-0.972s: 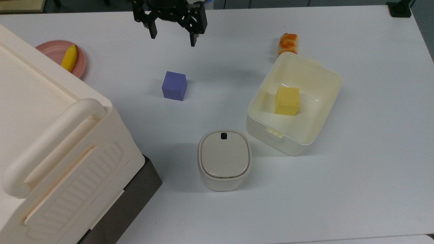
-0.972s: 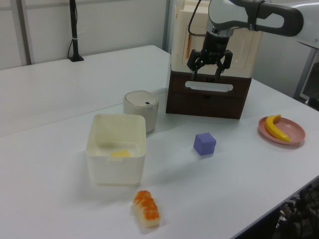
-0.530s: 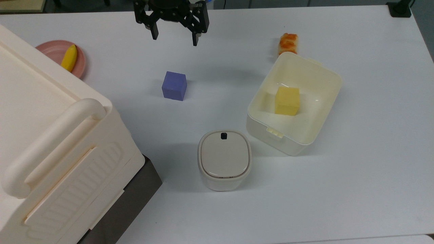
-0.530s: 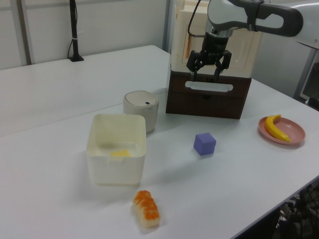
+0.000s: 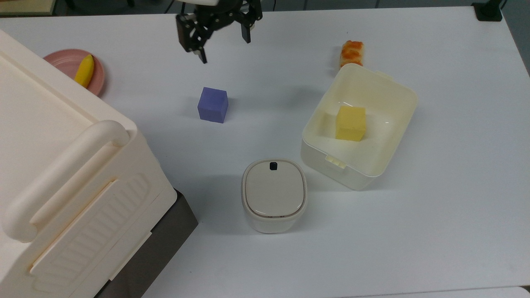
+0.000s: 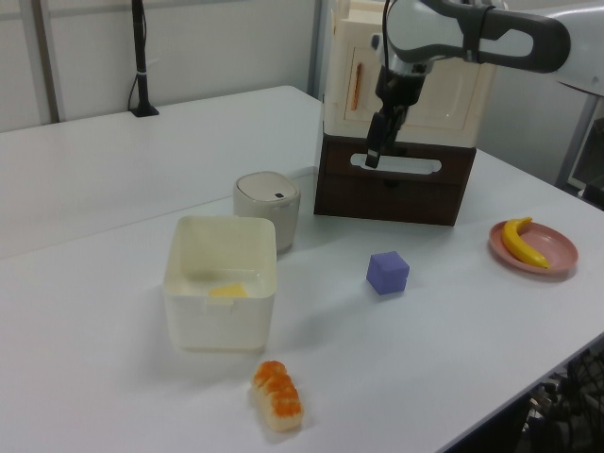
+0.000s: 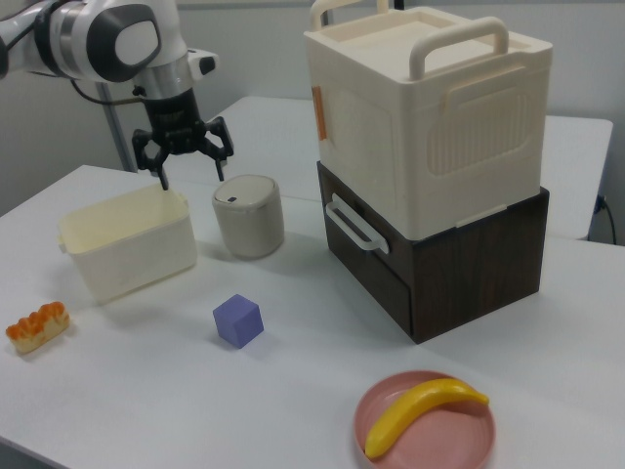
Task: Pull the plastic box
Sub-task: 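Move the gripper over the cream plastic box and lower it inside the rim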
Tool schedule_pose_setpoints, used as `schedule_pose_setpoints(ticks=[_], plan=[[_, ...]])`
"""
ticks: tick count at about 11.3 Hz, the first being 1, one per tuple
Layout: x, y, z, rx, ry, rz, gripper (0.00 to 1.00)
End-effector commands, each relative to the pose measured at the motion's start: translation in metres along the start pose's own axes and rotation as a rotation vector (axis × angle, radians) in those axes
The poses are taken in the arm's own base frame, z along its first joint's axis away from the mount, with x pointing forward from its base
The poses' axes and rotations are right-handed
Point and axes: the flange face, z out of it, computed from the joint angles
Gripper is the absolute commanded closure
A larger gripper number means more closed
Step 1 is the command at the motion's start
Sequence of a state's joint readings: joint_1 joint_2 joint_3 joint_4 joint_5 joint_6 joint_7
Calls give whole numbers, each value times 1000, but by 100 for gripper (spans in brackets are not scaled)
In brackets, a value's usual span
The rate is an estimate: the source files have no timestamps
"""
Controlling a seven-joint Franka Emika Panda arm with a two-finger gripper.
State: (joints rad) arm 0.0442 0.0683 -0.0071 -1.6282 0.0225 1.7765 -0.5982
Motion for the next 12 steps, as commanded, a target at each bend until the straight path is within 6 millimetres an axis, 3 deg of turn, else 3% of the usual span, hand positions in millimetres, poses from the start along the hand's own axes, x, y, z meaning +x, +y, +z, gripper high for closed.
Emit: schedule_pose_setpoints(ticks=[1, 2, 3, 5, 7, 9, 12], plan=[[27, -52, 19, 32, 2, -249, 0], [39, -61, 24, 21, 23, -266, 0], [58, -83, 31, 12, 45, -313, 0], [100, -116, 64, -3, 83, -378, 0], [136, -151, 117, -41, 78, -459, 0], [148, -165, 153, -59, 40, -452, 0], [148, -166, 154, -61, 38, -458, 0]])
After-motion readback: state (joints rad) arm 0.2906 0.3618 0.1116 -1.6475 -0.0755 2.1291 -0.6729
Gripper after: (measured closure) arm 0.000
